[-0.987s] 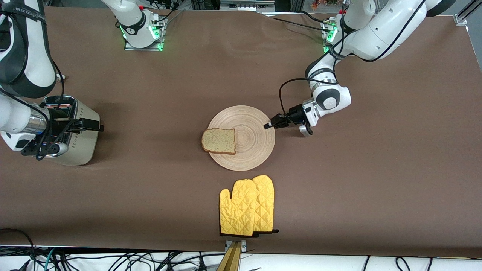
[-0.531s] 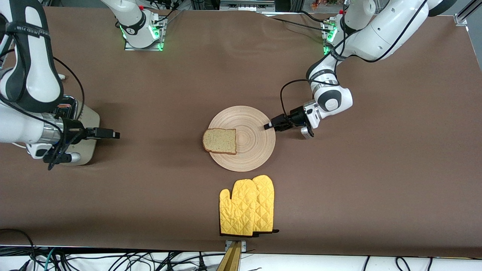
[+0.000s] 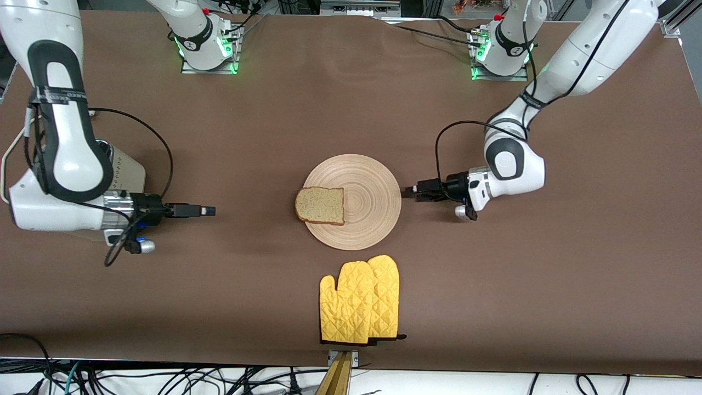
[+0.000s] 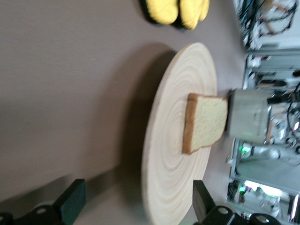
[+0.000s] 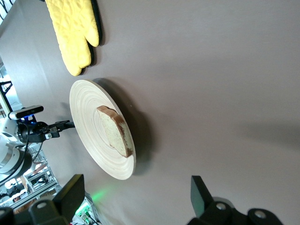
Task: Move plate and put bread in toaster
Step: 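Grasp the bread slice with the right gripper while the left gripper retracts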
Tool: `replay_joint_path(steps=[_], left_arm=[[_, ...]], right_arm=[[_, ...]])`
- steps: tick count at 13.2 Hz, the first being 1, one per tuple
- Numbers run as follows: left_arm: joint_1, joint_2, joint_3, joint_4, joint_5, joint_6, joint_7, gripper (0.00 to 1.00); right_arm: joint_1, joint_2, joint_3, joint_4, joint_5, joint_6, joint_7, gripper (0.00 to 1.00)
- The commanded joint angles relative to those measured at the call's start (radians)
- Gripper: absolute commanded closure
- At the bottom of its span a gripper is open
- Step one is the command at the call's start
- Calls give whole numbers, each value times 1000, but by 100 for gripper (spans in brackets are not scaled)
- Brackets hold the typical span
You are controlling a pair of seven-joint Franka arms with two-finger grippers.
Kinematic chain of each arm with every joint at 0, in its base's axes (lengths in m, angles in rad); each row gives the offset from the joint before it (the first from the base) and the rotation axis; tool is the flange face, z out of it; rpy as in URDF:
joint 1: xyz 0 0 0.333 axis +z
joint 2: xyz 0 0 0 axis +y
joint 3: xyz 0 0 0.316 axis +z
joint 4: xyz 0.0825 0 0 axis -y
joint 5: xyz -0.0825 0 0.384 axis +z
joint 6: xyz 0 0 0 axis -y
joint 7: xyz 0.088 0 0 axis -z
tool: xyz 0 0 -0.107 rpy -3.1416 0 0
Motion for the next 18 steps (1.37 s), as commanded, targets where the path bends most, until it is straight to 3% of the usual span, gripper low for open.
replay_joint_path(steps=[1,3,6,9,12,18], left_arm=[[42,-14,15,92,287,-147,-245,0],[50,-9,59,218,498,-360,-408,0],[56,-20,131,372,707,-635,-451,0],[70,-23,141,565,932,-848,-546,0],[71,-68,144,642,1022,-881,-600,0],[70,-178,148,651,1129,-878,-737,0]], right_arm=[[67,21,0,9,82,52,-9,0],[116,45,0,10,119,105,-9,0],[156,85,0,13,142,168,-47,0],[181,131,0,13,252,190,-134,0],[198,163,0,13,289,211,-189,0],[250,206,1,10,335,264,-220,0]])
